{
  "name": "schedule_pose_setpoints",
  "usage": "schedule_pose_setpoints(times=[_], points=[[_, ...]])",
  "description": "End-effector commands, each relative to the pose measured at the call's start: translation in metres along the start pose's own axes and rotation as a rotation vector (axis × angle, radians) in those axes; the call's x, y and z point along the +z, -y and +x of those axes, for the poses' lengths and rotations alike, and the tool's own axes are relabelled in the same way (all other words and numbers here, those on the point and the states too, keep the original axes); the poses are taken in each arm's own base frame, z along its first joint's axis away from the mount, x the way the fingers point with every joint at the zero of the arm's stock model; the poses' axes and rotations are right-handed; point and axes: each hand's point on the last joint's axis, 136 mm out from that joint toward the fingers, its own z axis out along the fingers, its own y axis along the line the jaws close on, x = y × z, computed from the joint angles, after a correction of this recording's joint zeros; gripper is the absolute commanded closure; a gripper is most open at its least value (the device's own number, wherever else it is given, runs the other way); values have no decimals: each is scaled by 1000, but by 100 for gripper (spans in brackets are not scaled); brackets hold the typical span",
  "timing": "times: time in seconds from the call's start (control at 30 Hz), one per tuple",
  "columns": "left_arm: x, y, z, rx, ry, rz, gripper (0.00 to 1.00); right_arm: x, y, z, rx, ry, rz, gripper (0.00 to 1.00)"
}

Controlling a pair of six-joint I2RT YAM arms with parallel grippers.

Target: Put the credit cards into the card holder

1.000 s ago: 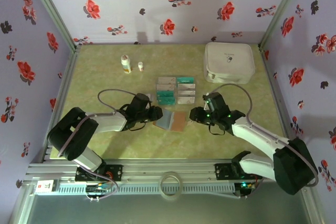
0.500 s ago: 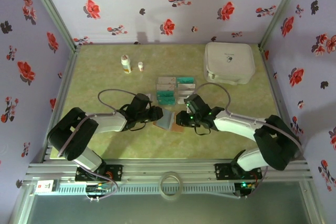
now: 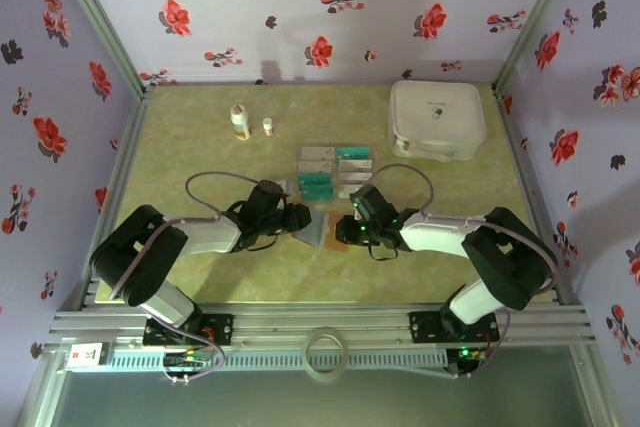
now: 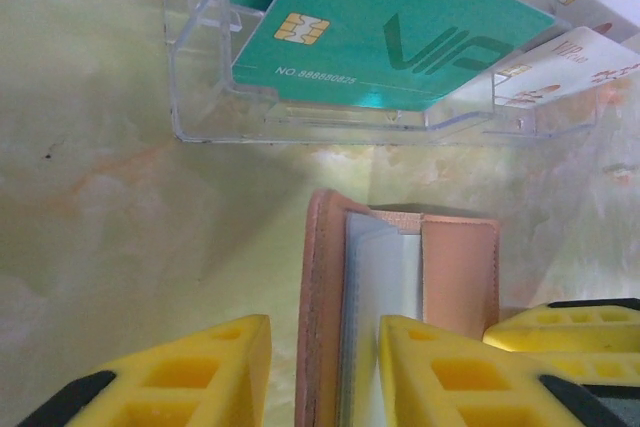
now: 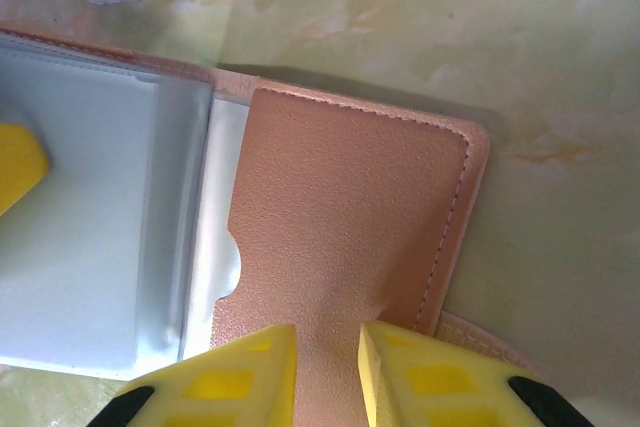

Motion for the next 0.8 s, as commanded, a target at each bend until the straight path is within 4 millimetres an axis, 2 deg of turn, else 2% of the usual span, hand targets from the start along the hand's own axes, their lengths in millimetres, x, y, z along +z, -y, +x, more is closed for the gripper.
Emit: schedule_pose_setpoints(times=[0.0, 0.13, 0.3, 0.47, 0.77], points=[[-7, 5, -3, 3, 34, 32, 66, 7, 23, 17, 3, -64, 83, 76], [-16, 5, -4, -11, 60, 52, 61, 9, 24, 19, -8, -78, 93, 76], [-27, 8, -13, -20, 108, 79, 61, 12, 27, 21, -7, -87, 101, 77], [-30, 11, -21, -25, 133, 96, 64, 14, 29, 23, -2, -93, 106, 77], [-30, 5, -23, -44, 143, 99, 73, 16, 32, 25, -1, -96, 110, 77]])
